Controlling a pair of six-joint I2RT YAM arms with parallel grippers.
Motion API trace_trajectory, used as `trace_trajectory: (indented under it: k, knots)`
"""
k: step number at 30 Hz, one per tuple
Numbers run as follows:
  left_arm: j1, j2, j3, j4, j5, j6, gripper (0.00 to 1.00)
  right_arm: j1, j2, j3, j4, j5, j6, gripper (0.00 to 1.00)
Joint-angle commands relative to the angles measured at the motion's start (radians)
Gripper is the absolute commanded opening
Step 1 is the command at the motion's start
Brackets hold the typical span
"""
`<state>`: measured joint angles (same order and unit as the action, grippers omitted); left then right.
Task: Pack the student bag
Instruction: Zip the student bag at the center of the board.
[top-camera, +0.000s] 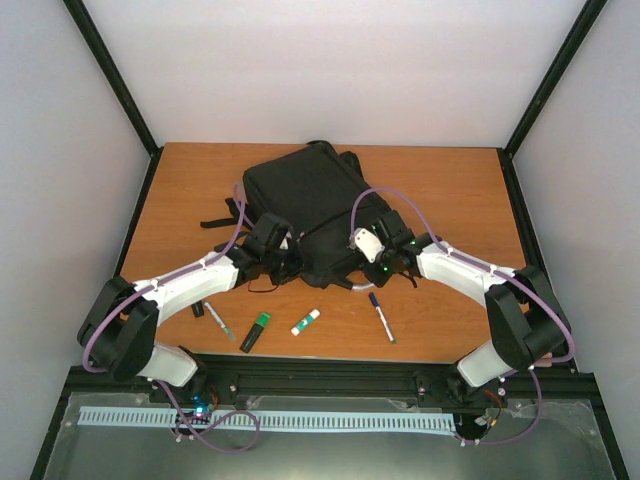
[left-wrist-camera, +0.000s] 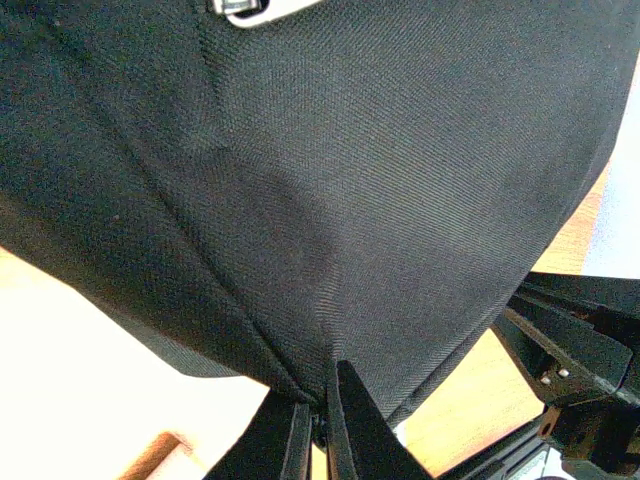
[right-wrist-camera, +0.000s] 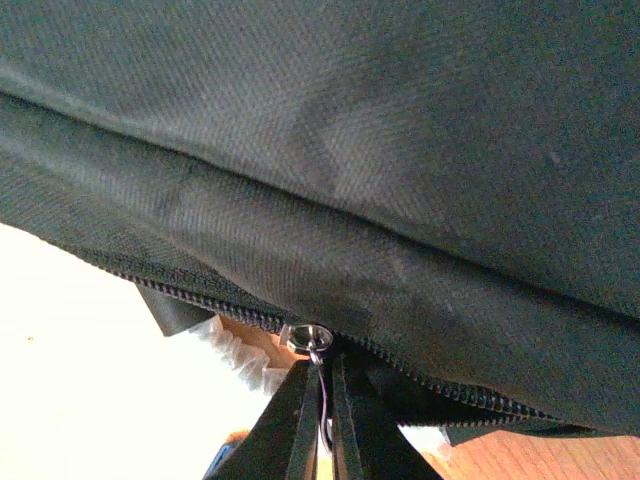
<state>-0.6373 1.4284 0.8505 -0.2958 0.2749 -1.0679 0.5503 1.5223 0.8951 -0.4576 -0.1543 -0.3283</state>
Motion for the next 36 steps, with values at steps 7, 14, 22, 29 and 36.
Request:
trace_trajectory:
  k: [7,14,22,29,36]
  knots:
    - [-0.002,-0.031,-0.077,-0.008,-0.087,0.069,0.01,-0.139,-0.033,0.017,-0.16,0.018,-0.159,0.03]
    - [-0.002,-0.117,-0.155,-0.071,-0.136,0.099,0.01,-0.261,0.016,0.033,-0.141,0.013,-0.218,0.03]
    - [0.094,-0.213,-0.15,-0.233,-0.258,0.153,0.01,-0.275,-0.002,0.036,-0.129,-0.048,-0.24,0.03]
    - [0.25,-0.086,0.004,-0.247,-0.296,0.226,0.01,-0.064,-0.071,-0.022,-0.13,-0.095,-0.22,0.03]
    - [0.294,-0.014,0.106,-0.24,-0.231,0.242,0.47,0.101,-0.021,0.063,-0.108,-0.158,-0.119,0.03]
